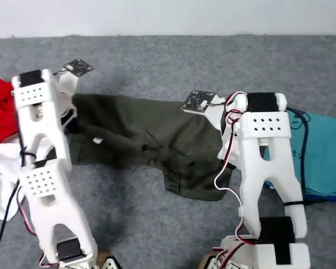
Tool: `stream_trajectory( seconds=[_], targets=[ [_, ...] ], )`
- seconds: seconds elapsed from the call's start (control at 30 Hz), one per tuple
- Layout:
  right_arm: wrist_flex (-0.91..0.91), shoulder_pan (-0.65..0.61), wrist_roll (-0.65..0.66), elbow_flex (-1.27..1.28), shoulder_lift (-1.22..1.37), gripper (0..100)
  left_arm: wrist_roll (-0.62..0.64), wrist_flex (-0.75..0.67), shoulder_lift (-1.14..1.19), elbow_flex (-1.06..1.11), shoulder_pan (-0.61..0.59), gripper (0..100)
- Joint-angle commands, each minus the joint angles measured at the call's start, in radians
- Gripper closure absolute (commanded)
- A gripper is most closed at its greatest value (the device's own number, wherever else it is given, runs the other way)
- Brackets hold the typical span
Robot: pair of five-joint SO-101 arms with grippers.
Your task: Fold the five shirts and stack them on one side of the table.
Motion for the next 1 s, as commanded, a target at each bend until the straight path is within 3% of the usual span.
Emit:
stream_trajectory(
  seconds=[0.0, 0.23, 0.33, 0.47, 0.7, 0.97],
  targets=[
    [0.03, -0.007, -0.026, -0.018, -0.079, 77.7, -0.012, 0.026, -0.152, 0.031, -0.008, 86],
    [-0.064, -0.007, -0.037, -0.025, -0.079, 77.8, -0.012, 0.023, -0.301, 0.148, 0.011, 86],
    [-0.124, -0.038, -0.123, -0.023, -0.073, 77.9, 0.0, 0.021, -0.336, 0.156, 0.014, 89],
    [-0.11, -0.104, -0.23, -0.023, -0.012, 77.9, 0.086, 0.021, -0.376, 0.127, 0.011, 99],
    [0.031, -0.186, -0.374, -0.023, 0.113, 77.9, 0.301, 0.025, -0.477, 0.148, -0.041, 98],
    [0.025, -0.292, -0.405, 0.017, 0.219, 77.9, 0.361, 0.023, -0.577, 0.341, -0.058, 98]
  ],
)
